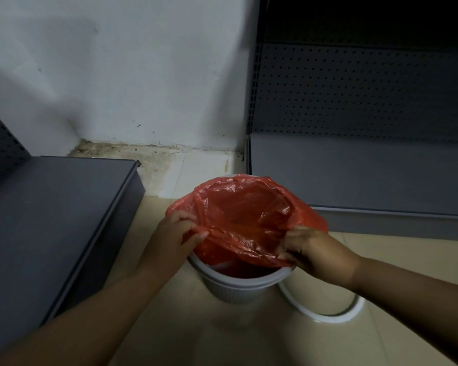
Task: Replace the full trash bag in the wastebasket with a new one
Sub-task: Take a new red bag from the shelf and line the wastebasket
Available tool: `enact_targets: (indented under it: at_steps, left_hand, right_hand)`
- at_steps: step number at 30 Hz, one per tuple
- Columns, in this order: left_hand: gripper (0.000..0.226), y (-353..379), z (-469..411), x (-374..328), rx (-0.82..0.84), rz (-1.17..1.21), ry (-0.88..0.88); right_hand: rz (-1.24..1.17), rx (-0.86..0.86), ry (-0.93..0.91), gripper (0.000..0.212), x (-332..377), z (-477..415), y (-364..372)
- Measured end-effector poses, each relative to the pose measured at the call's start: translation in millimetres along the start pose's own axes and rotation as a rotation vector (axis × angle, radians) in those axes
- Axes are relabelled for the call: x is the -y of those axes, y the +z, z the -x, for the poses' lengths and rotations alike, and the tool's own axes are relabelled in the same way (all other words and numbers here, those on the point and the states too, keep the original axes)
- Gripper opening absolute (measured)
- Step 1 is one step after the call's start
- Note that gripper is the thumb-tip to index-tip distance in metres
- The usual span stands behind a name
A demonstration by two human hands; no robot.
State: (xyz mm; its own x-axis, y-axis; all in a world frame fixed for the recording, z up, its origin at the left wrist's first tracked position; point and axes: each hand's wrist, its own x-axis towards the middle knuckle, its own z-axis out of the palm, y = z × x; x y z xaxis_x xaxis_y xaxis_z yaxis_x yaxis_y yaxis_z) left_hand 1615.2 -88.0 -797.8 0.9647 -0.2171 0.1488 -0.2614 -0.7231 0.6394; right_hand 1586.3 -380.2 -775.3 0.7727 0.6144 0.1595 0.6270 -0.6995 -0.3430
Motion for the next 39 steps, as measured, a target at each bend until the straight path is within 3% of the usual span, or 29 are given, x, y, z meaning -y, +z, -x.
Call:
enact_targets:
  at_steps: [3, 6, 8, 10, 12, 13, 16, 18, 21, 24, 27, 29, 34, 39]
  left_hand:
    - [0.053, -5, 9, 6, 0.014, -0.185, 0.227]
    - [0.026, -10, 25, 10, -0.016, -0.364, 0.536]
    - [0.025, -9, 36, 12, -0.02, -0.441, 0.729]
    - [0.031, -7, 47, 16, 0.005, -0.503, 0.843]
    - [0.013, 0, 55, 25, 0.093, -0.559, 0.879]
    - [0.006, 2, 59, 29, 0.154, -0.59, 0.844]
    - [0.028, 6, 66, 33, 0.272, -0.587, 0.673]
    - [0.037, -1, 64, 24, 0.183, -0.48, 0.528]
    - [0.034, -6, 49, 1, -0.08, -0.035, 0.245]
    - [0.028, 3, 15, -19, -0.154, 0.014, 0.063]
    - [0.038, 13, -23, -23, -0.046, -0.182, -0.114]
    - [0.047, 19, -39, -16, 0.031, -0.267, -0.175]
    - [0.054, 25, -59, -12, 0.108, -0.301, -0.23]
    - [0.051, 29, -72, -8, 0.068, -0.3, -0.24]
  right_hand:
    - [0.106, -0.043, -0.085, 0.015, 3, 13, -2]
    - [0.228, -0.051, -0.175, 0.025, 2, 32, 3]
    - [0.297, -0.04, -0.242, 0.042, -1, 45, 7]
    - [0.344, -0.006, -0.268, 0.05, -3, 54, 12]
    - [0.361, 0.03, -0.244, 0.055, -9, 62, 19]
    - [0.359, 0.067, -0.215, 0.054, -12, 63, 21]
    - [0.308, 0.166, -0.093, 0.029, -16, 65, 22]
    - [0.199, 0.062, -0.029, 0.023, -9, 60, 14]
    - [0.101, -0.22, 0.082, 0.038, 7, 37, 3]
    - [0.093, -0.306, 0.327, 0.028, 10, 0, 5]
    - [0.165, -0.164, 0.601, 0.041, 6, -33, 8]
    - [0.211, -0.028, 0.682, 0.052, 1, -49, 7]
    - [0.123, 0.119, 0.728, 0.056, -19, -75, 15]
    - [0.081, 0.099, 0.715, 0.053, -43, -88, 16]
